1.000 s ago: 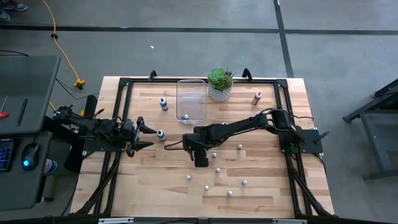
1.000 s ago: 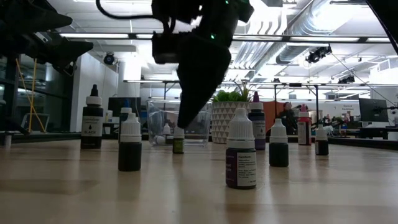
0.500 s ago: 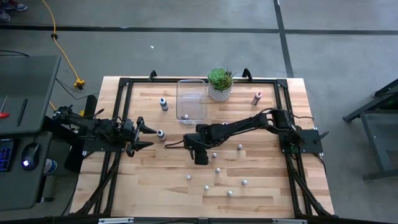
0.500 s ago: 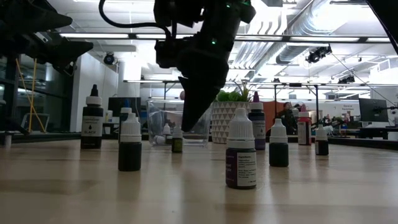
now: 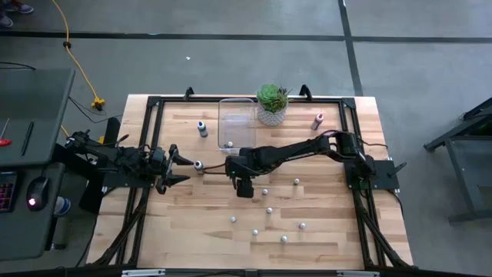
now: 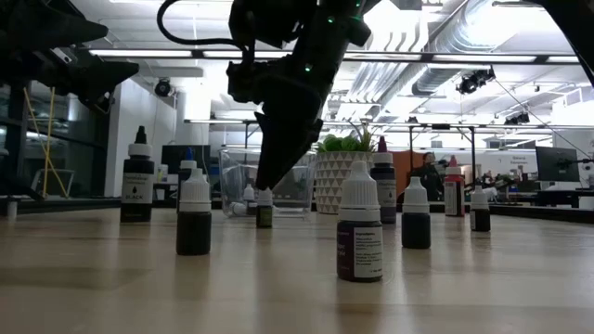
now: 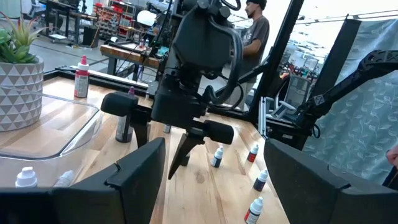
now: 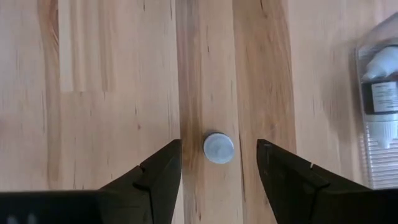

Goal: Pick & Place food coloring
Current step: Put the small green food coloring bottle into the transparent bin

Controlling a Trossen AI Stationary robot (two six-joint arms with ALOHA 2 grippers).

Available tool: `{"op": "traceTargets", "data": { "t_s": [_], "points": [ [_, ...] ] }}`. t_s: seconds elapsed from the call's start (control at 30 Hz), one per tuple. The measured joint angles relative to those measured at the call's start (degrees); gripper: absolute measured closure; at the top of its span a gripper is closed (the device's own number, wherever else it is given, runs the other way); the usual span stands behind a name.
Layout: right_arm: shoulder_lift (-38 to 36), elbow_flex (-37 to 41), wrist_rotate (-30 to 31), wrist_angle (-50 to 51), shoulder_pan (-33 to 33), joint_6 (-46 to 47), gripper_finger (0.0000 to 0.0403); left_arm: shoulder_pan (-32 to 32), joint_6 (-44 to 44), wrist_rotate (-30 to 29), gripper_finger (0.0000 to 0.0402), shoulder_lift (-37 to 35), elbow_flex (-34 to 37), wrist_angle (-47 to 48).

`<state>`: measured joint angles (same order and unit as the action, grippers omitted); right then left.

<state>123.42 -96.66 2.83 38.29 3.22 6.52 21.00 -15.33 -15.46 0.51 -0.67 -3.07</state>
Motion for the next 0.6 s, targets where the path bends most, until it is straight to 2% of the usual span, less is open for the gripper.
{"op": "traceTargets", "data": {
  "t_s": [0.6],
  "points": [
    [0.3, 0.0, -3.9, -0.4, -1.4, 0.9, 0.0227, 0.0, 0.0, 0.0, 0.013, 0.0, 0.0, 0.0]
  ]
}}
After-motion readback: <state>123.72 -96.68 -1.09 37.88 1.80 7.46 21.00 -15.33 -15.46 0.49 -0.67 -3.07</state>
